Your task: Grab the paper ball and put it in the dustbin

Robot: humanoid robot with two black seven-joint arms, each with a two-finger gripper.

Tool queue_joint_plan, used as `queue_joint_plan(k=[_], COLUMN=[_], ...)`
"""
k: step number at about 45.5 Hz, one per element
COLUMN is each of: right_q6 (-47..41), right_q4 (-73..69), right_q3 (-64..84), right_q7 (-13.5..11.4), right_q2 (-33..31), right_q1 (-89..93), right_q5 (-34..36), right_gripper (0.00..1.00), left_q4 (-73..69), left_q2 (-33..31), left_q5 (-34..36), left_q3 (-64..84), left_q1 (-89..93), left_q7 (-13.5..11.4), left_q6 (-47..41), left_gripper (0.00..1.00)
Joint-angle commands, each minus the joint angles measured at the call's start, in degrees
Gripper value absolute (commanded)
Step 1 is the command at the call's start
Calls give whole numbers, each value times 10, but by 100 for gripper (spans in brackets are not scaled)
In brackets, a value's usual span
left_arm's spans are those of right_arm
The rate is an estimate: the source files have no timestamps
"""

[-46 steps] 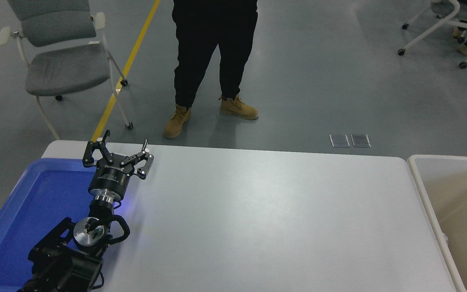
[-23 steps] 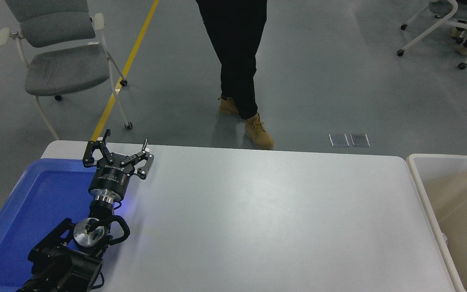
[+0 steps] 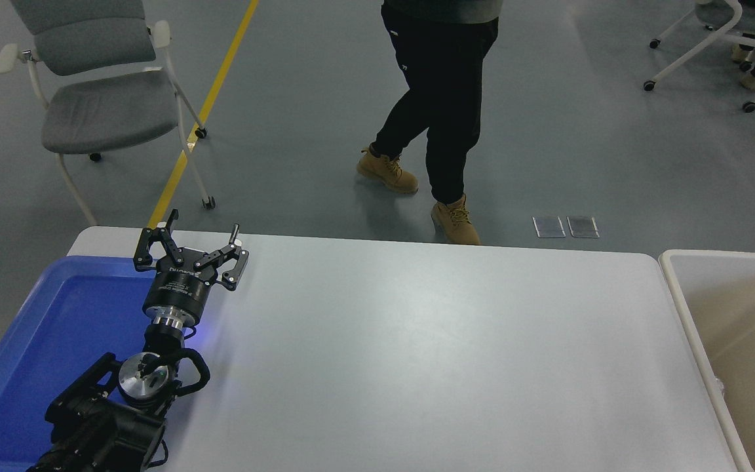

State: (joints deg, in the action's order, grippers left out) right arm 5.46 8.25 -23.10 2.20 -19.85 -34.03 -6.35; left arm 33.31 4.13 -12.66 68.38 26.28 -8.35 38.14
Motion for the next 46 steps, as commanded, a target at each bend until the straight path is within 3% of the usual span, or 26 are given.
queue_joint_plan(k=[1, 5, 13, 14, 16, 17, 46], right_q6=[3, 3, 3, 3, 3, 1, -4], right_q4=[-2, -2, -11, -15, -21, -24, -27], right_q3=[-5, -5, -5, -4, -5, -3, 35], right_q7=[0, 0, 0, 0, 0, 0, 4], right_q2=[3, 3, 6, 6, 7, 7, 4], right_q1=[11, 11, 11, 11, 11, 11, -51], right_q5=[6, 6, 6, 6, 6, 6, 6], right_gripper=[33, 47, 62, 68, 93, 100, 100], left_q4=[0, 0, 0, 0, 0, 0, 0], left_q2=[0, 0, 0, 0, 0, 0, 0], left_q5=[0, 0, 0, 0, 0, 0, 0], left_q3=[0, 0, 0, 0, 0, 0, 0], left_q1=[0, 0, 0, 0, 0, 0, 0], left_q7=[0, 0, 0, 0, 0, 0, 0], left_q6=[0, 0, 0, 0, 0, 0, 0], left_gripper=[99, 99, 99, 99, 99, 99, 99])
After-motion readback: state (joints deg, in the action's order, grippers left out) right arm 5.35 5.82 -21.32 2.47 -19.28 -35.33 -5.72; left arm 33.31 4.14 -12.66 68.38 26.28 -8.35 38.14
